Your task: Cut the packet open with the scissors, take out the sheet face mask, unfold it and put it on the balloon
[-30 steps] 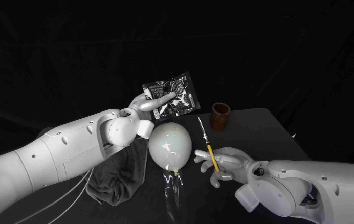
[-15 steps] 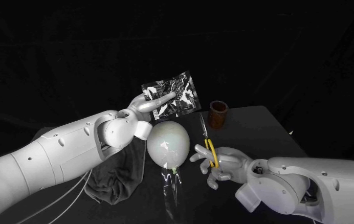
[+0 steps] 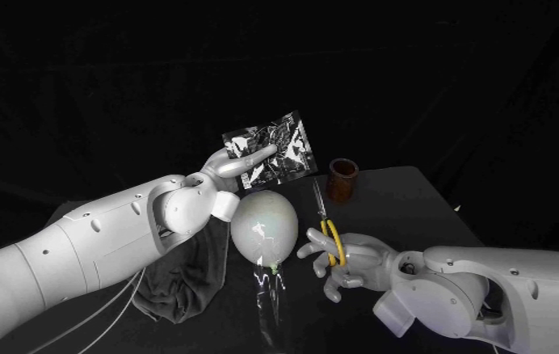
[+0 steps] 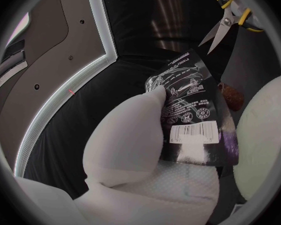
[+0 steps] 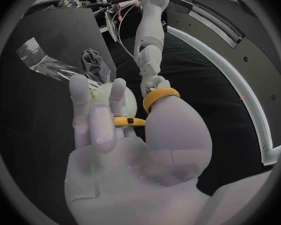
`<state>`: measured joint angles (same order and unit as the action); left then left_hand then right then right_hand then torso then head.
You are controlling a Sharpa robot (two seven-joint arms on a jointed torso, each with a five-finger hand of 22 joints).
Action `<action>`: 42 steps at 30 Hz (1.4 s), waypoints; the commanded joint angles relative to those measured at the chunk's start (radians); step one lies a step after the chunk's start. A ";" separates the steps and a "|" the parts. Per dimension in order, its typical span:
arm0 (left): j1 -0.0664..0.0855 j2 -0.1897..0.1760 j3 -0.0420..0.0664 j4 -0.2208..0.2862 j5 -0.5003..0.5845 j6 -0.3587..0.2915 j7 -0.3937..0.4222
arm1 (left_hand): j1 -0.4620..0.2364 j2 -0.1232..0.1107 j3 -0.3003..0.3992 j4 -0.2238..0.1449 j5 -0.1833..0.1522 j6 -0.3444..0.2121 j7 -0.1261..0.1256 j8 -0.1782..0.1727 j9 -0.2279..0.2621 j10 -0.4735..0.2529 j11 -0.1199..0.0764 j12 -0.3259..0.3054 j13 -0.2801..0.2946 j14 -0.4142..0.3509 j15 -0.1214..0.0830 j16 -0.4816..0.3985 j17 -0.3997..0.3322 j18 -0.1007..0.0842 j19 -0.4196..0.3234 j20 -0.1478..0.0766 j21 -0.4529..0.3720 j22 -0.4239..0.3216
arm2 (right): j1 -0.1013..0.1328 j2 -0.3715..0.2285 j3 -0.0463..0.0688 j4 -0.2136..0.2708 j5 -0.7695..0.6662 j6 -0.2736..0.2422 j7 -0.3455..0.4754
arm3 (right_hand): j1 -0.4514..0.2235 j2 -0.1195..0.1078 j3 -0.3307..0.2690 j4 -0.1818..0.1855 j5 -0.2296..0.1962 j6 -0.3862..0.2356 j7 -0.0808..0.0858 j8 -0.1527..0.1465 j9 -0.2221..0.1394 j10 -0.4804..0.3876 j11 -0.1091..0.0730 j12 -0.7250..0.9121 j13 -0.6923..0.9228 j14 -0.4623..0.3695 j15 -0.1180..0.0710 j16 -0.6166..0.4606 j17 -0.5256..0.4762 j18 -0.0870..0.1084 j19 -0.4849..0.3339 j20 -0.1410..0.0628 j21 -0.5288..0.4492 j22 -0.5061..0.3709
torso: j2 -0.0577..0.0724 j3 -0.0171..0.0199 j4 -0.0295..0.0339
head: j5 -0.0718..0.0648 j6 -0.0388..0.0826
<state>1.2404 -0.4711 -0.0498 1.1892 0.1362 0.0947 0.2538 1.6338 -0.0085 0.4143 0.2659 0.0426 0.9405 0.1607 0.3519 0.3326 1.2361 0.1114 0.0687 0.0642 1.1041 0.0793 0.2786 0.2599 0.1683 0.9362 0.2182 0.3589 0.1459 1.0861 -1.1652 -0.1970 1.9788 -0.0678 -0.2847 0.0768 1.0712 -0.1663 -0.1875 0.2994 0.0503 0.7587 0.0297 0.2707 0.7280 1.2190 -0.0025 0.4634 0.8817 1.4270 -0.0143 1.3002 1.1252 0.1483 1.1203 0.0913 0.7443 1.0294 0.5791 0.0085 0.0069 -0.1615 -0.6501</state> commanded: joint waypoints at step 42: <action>0.001 0.011 0.002 0.000 -0.015 -0.029 -0.039 | -0.006 0.003 0.013 -0.004 0.007 0.006 0.002 0.004 0.035 0.006 -0.001 -0.006 -0.001 0.005 -0.001 -0.002 0.002 0.012 -0.005 0.002 0.008 0.002 | 0.028 0.003 0.004 -0.040 -0.060 0.049 -0.006 | 0.029 0.023 0.011 -0.003 0.000 -0.188 0.105 0.056 0.011 0.172 0.051 -0.013 0.012 -0.016 -0.003 -0.011 -0.008 0.022 -0.020 0.002 -0.028 -0.015 | 0.000 -0.0009 0.0009 | 0.001 0.004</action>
<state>1.2401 -0.4633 -0.0498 1.1883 0.1239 0.0572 0.2052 1.6293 -0.0136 0.4213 0.2646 0.0437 0.9427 0.1629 0.3527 0.3544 1.2383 0.1093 0.0686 0.0638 1.1022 0.0812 0.2785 0.2614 0.1607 0.9362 0.2182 0.3623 0.1474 1.1133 -1.1638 -0.1936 1.9388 -0.1106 -0.2566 0.0707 1.1014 -0.1512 -0.1843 0.2964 0.0503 0.7522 0.0261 0.3210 0.7382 1.2189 -0.0026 0.4489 0.8942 1.4197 -0.0146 1.2916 1.1167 0.1541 1.1086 0.0934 0.7214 1.0152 0.5793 0.0075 0.0080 -0.1602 -0.6469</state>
